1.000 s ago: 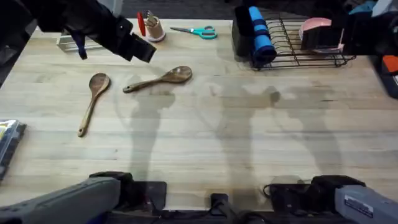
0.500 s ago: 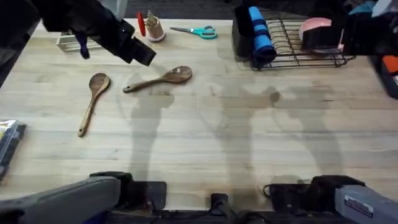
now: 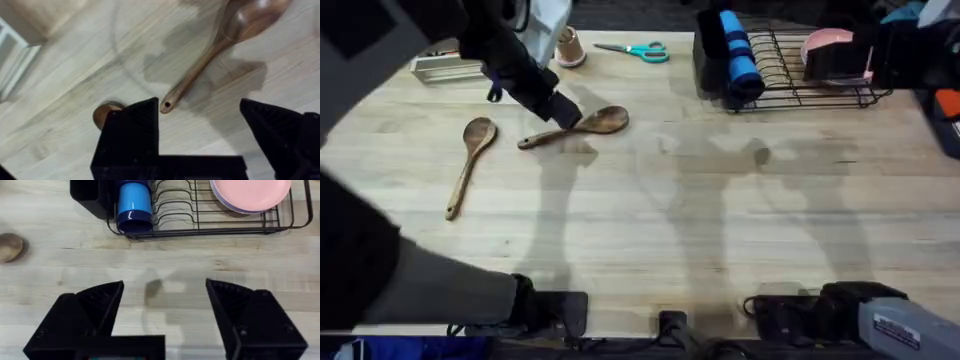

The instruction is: Pick up the spoon on the table one by one and put them onto the rack

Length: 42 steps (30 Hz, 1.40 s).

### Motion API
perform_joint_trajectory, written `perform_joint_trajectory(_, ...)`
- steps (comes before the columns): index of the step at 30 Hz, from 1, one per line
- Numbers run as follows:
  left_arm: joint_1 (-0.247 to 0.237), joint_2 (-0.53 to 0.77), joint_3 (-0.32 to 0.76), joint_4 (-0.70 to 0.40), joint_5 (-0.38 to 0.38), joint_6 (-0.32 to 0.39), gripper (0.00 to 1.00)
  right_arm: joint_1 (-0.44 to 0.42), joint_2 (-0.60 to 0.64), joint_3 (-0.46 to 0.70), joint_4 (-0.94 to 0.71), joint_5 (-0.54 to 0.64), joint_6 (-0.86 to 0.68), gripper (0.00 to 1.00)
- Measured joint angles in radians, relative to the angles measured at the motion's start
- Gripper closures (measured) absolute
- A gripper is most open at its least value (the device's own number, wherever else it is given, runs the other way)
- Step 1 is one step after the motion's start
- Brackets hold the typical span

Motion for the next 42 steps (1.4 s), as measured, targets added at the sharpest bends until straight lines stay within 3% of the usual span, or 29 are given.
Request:
perform_joint_trajectory(11,0.0,0.185,0.0,0.052,0.017,0.0,0.007,0.0,0.0,0.0,0.0,0.0,0.0,0.005)
perform_joint_trajectory(20,-0.001,0.245,0.0,0.128,0.043,0.003,0.008,0.0,0.0,0.0,0.0,0.0,0.0,0.005)
perform_joint_trajectory(33,-0.046,0.31,0.028,0.135,0.086,0.151,0.008,0.0,0.0,0.0,0.0,0.0,0.0,0.005)
perform_joint_trajectory(42,-0.047,0.336,0.058,0.105,0.091,0.176,0.008,0.0,0.0,0.0,0.0,0.0,0.0,0.005)
